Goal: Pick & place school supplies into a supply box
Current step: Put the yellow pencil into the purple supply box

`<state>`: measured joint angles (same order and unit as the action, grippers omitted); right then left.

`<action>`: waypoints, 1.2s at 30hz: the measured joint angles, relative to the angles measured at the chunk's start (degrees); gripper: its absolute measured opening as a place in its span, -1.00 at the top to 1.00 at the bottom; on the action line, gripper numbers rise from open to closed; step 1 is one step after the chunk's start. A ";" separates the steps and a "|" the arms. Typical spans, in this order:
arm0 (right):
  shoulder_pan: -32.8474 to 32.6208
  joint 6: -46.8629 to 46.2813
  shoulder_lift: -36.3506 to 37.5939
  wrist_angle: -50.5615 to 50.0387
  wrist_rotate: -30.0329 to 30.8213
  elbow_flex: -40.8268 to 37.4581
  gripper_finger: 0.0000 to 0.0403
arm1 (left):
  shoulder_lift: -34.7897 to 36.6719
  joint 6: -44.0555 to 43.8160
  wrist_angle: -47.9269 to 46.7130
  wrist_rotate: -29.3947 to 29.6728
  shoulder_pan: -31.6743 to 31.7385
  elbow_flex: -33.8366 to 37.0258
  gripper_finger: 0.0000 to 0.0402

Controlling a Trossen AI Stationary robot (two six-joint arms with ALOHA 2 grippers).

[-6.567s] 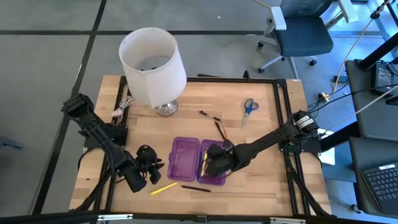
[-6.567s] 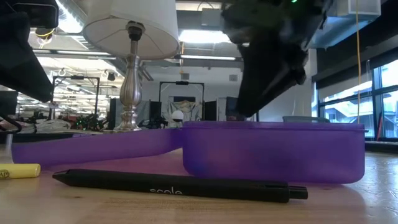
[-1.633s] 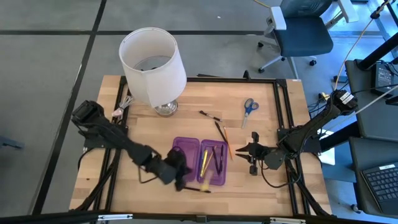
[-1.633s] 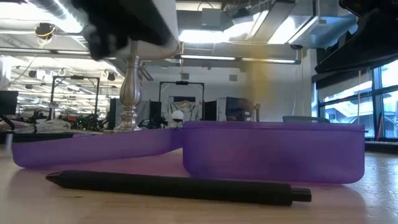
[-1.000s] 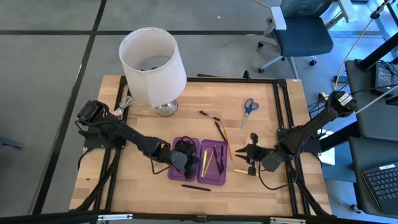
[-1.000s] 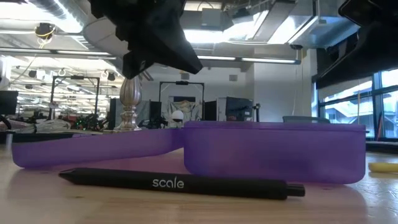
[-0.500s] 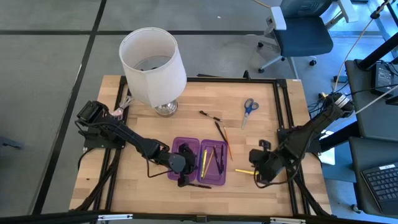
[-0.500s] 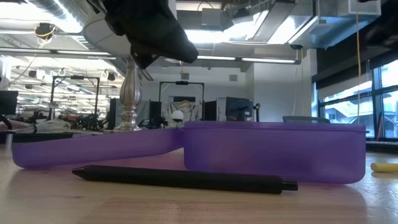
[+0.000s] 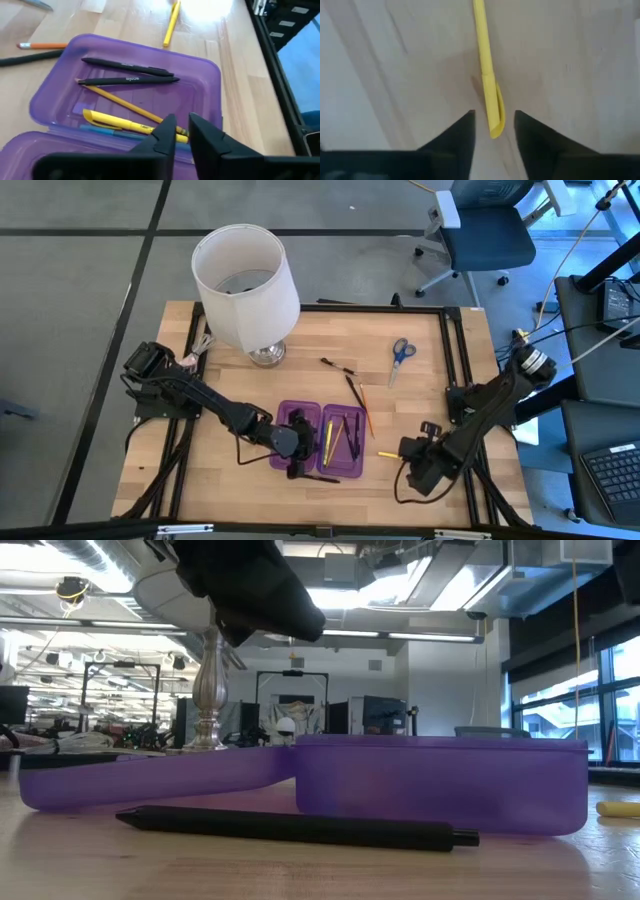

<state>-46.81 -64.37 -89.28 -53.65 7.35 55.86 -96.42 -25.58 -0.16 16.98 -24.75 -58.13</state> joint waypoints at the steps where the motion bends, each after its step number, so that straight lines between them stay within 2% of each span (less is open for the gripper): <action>1: 0.00 -0.04 -0.62 -0.13 0.02 0.00 0.21 | 0.00 0.51 0.02 0.00 0.00 0.00 0.70; 5: -0.02 0.06 -2.66 0.41 -0.02 -0.02 -0.10 | 0.00 2.20 -0.01 -0.03 -0.04 0.00 0.47; 8: -0.33 0.17 -4.03 2.19 0.07 -0.02 -0.25 | 0.00 2.51 -0.01 0.15 -0.04 0.00 0.30; 12: -0.86 0.30 -6.13 1.29 0.02 -0.02 -0.33 | 0.00 0.43 -0.03 0.19 -0.04 0.00 0.17; 18: -1.14 1.84 -9.01 1.20 0.01 -0.04 -0.33 | 0.00 0.30 -0.05 -1.58 -0.04 0.00 0.13; 23: -1.14 1.88 -8.97 5.19 -1.78 -2.80 -0.32 | 0.00 -0.44 -0.05 -1.65 -0.07 0.00 0.15; 26: -1.07 1.63 -8.02 9.52 -2.99 -6.08 -0.25 | 0.00 -1.33 -0.05 -1.69 -0.13 0.00 0.15; 30: -1.09 0.55 -6.11 13.27 -3.32 -9.14 -0.09 | 0.01 -2.17 -0.05 -1.69 -0.42 0.00 0.15; 36: -1.12 0.44 -5.15 13.74 -3.42 -9.77 0.19 | 0.02 -2.21 -0.05 -1.69 -1.18 0.00 0.15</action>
<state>-47.93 -63.94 -94.43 -39.91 3.94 46.09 -96.40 -27.79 -0.21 15.29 -25.94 -58.13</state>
